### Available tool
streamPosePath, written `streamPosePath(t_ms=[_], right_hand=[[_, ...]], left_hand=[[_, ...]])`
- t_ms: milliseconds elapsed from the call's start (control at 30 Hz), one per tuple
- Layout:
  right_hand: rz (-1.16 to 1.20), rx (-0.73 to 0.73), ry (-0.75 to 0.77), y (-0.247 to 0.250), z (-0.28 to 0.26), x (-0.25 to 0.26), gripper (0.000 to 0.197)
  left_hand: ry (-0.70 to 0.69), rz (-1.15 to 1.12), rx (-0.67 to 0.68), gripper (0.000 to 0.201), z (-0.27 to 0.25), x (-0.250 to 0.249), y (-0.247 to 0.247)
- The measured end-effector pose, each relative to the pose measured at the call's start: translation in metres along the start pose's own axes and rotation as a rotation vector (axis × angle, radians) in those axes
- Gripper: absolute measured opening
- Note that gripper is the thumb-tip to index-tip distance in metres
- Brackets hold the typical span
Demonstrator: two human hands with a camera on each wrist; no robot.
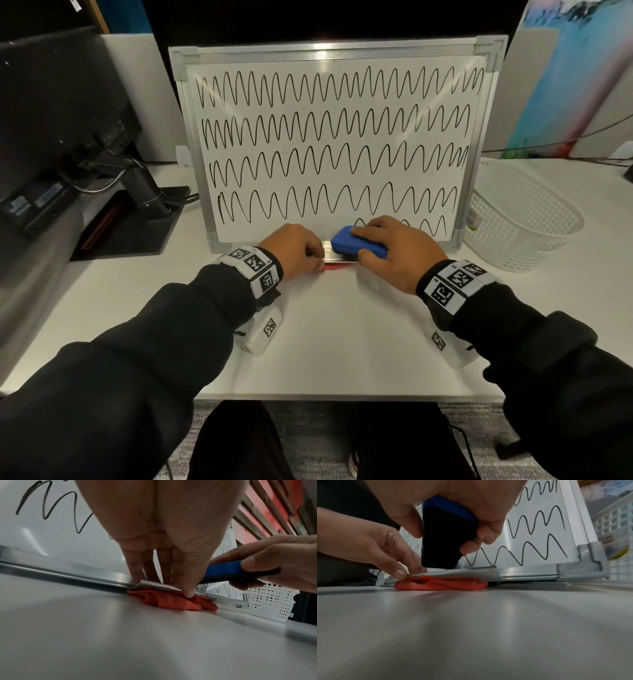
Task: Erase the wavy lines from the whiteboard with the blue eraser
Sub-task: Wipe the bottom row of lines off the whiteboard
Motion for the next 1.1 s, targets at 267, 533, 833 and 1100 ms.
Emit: streamPosePath(t_ms=[267,533,833,1100], right_hand=[[0.046,-0.083,-0.020,0.009,-0.006,-0.007,0.047],[0.044,-0.076,-0.037,0.010,-0.009,-0.012,0.048],[0.042,0.050,-0.003,0.003,-0.009,-0.010,0.051],[0.041,0.064,0.001,0.002,-0.009,-0.010,0.052]], left_hand=[[-0.031,0.108,0.064,0.025,0.008,-0.014,0.000],[-0.015,0.098,0.058,0.023,0.008,-0.015,-0.001],[-0.002,0.109,0.052,0.019,0.009,-0.015,-0.001],[0.001,0.108,0.048,0.020,0.007,-0.015,-0.001]])
Point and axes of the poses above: each hand's wrist, its own z-axis towards the middle knuckle, its own y-axis out of the back of the hand, x = y × z, the point moved 3 cm from there along z, towards the middle knuckle, and after that the axes turned 12 degrees about -y, right-handed, at the moved point
